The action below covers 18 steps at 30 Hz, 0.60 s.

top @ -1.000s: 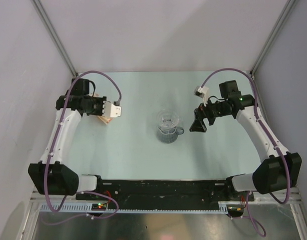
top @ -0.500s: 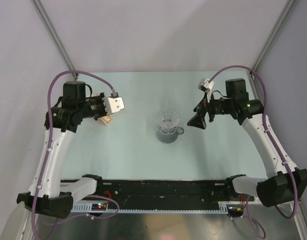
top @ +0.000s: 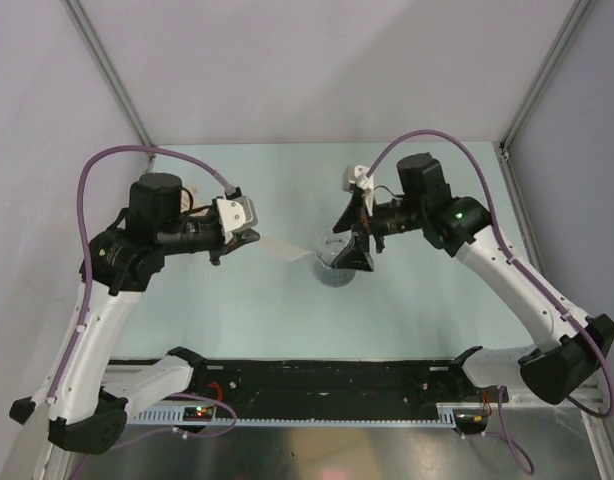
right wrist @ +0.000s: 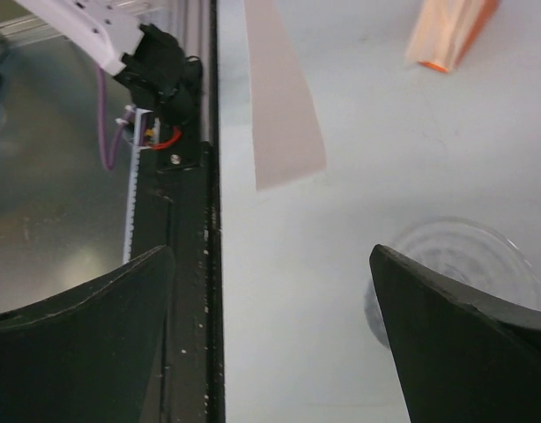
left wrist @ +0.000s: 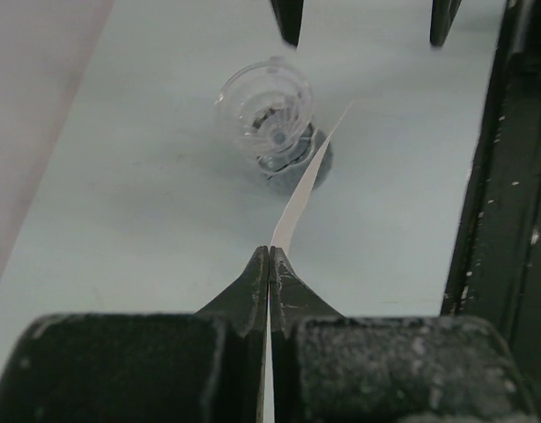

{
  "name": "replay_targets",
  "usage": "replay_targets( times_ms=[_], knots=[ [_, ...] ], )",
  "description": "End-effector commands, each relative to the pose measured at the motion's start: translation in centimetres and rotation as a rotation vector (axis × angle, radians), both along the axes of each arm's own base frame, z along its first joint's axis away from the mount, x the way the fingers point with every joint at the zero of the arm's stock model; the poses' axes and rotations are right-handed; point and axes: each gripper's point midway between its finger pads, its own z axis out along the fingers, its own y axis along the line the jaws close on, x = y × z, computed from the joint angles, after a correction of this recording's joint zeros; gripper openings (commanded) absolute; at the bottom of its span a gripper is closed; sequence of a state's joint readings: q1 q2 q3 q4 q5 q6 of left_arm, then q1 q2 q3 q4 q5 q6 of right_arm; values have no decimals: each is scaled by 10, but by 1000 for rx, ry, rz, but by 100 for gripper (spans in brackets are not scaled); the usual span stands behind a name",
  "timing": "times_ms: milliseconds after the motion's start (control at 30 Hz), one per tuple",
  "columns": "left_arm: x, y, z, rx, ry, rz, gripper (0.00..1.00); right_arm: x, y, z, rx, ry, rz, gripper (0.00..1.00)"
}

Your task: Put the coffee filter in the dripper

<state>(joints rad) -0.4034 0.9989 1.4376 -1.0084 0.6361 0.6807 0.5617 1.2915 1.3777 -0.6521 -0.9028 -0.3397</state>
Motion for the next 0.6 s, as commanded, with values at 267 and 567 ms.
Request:
replay_targets(
  times_ms=[267,567],
  knots=[
    [-36,-23,33,-175,128,-77,0,-36,72,24,78,-12,164,99],
    [-40,-22,28,-179,151,-65,0,-36,93,31,126,49,154,16]
  ],
)
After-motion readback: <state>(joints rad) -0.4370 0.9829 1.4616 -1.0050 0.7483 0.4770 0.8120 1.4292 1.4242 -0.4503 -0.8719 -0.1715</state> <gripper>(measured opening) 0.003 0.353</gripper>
